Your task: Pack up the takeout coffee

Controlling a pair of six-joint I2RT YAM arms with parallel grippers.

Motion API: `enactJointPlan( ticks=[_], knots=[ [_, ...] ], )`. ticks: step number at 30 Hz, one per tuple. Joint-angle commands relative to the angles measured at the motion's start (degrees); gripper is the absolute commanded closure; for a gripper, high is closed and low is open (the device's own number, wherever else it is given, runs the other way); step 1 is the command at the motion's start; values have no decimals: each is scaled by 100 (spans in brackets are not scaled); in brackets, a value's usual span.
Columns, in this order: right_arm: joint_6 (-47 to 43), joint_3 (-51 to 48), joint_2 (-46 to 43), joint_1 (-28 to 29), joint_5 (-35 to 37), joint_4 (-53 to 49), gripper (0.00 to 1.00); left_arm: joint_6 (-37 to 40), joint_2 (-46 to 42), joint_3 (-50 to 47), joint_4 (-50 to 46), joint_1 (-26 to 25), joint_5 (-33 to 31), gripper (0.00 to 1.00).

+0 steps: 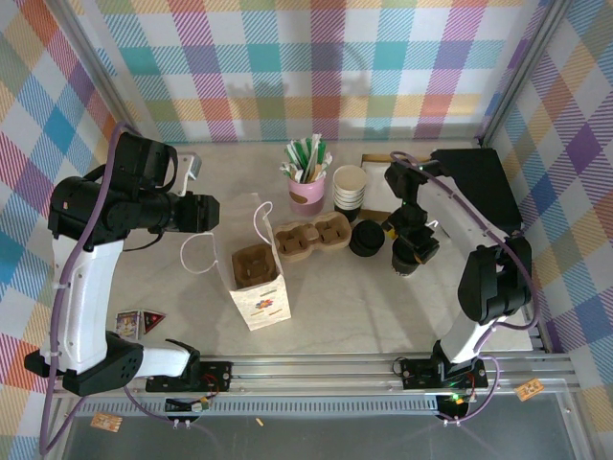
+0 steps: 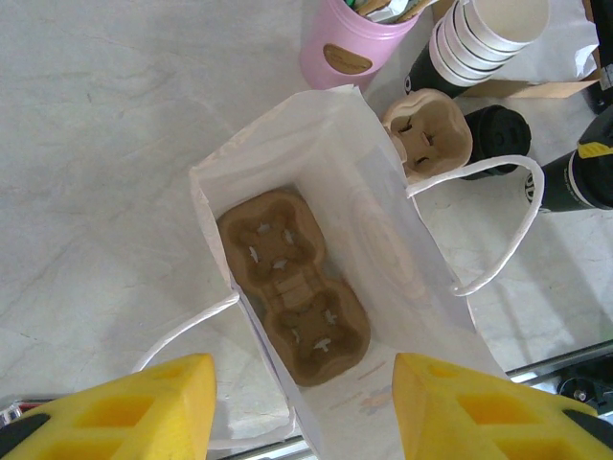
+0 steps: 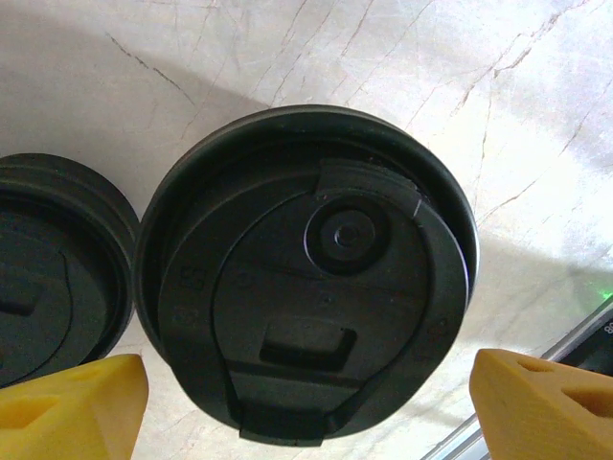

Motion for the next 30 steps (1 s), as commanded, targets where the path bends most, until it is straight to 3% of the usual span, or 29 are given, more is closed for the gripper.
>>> enactJointPlan(
  ticks=[1,7,23,30],
  knots=[
    [-235,-77,44,-41,-26,-114,13,109,-98,-77,-343,89,55,49],
    [-792,-86,61,-91,-34,-88,12,135,-137,-135,-338,89,105,49],
    [-2993,-292,-176,-147,-453,244,23,129,-99,-157,-387,80,167,49],
    [-2805,-159,-281,-165,-393,79,17,120,-96,-104,-439,71,150,49]
  ],
)
